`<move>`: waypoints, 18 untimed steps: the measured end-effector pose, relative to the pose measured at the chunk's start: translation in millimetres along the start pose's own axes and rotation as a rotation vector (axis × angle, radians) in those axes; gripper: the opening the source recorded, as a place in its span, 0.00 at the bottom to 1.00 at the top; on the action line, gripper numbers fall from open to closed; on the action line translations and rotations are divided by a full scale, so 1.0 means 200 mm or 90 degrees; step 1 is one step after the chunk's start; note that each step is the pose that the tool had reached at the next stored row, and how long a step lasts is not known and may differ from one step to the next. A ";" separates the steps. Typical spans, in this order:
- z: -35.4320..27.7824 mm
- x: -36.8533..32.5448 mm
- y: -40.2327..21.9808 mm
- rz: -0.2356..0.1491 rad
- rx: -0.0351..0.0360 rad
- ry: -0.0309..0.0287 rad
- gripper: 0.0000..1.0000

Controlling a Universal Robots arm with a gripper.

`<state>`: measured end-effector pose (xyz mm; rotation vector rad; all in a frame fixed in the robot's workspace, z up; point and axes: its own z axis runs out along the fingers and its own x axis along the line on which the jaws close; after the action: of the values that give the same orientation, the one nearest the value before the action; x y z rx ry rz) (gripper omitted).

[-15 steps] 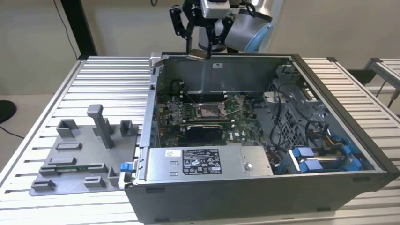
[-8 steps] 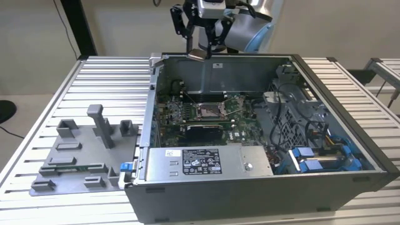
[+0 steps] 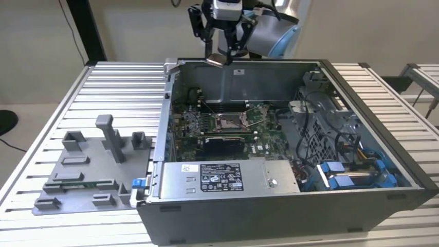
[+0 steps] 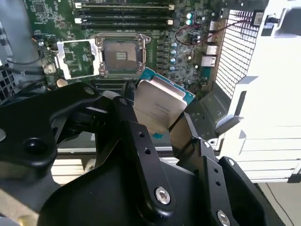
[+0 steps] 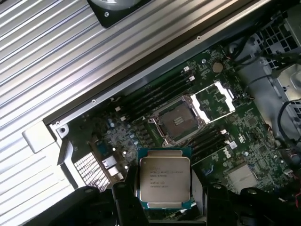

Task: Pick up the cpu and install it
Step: 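Place the cpu into insertion slot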

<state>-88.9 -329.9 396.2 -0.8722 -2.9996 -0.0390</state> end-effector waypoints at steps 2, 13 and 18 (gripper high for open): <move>0.000 0.000 0.000 0.016 -0.0003 -0.0003 0.00; 0.000 0.000 0.000 0.103 -0.0024 -0.0019 0.00; 0.000 0.000 0.000 0.143 -0.0034 -0.0027 0.00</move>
<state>-88.9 -329.9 396.2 -1.2037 -2.8857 -0.0418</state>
